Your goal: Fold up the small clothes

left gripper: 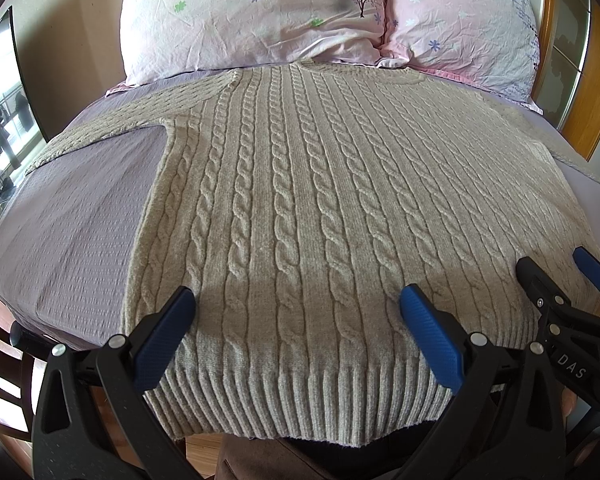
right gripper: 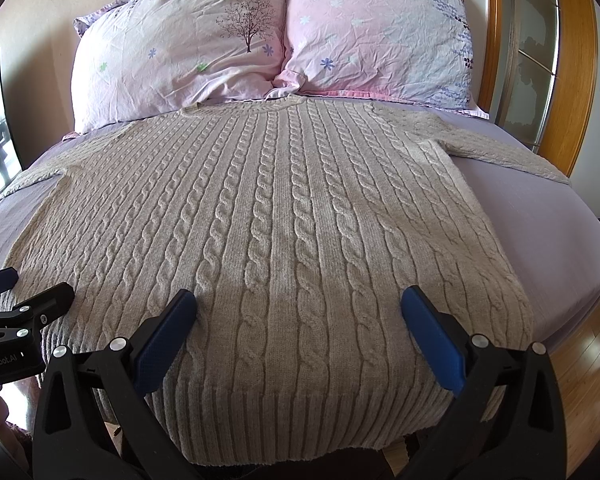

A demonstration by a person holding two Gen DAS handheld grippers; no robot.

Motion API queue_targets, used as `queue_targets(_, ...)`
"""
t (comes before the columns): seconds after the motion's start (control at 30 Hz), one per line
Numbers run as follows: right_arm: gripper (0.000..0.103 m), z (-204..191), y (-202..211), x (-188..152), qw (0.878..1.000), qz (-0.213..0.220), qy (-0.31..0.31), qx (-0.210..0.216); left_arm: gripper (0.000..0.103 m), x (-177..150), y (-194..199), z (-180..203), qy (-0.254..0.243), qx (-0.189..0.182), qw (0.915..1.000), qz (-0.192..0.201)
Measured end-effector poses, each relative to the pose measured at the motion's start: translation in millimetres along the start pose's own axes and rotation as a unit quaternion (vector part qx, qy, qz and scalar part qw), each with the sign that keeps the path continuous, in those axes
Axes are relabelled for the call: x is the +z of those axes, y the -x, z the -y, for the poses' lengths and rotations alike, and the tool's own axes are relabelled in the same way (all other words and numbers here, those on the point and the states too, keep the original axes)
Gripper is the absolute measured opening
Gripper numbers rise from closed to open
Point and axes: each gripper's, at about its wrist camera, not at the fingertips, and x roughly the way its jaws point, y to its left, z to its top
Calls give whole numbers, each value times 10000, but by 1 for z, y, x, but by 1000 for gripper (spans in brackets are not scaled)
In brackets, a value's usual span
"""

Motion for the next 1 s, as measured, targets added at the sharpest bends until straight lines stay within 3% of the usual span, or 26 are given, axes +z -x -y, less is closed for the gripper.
queue_targets(0.47,102,-3,2,3,10000,-5,27,17,101,0,0,0,-3,0,10000,9)
queue_targets(0.63,102,16,0,30,9983,-19,298,497,101,-1,0,0,-59,-13,9999,132)
queue_targets(0.77,102,105,17,86,9953,568,-782,110,101,-4,5,-1,-98,-49,9994,328)
queue_targets(0.83,102,155,13,107,9884,600,-1396,-59,101,-8,8,-2,-112,-76,9989,451)
queue_targets(0.93,98,245,-8,134,9642,382,-2614,-220,101,-8,6,-5,-37,-182,9982,569)
queue_targets(1.0,79,308,-34,143,9365,93,-3489,-333,101,-3,5,-12,126,-390,9971,640)
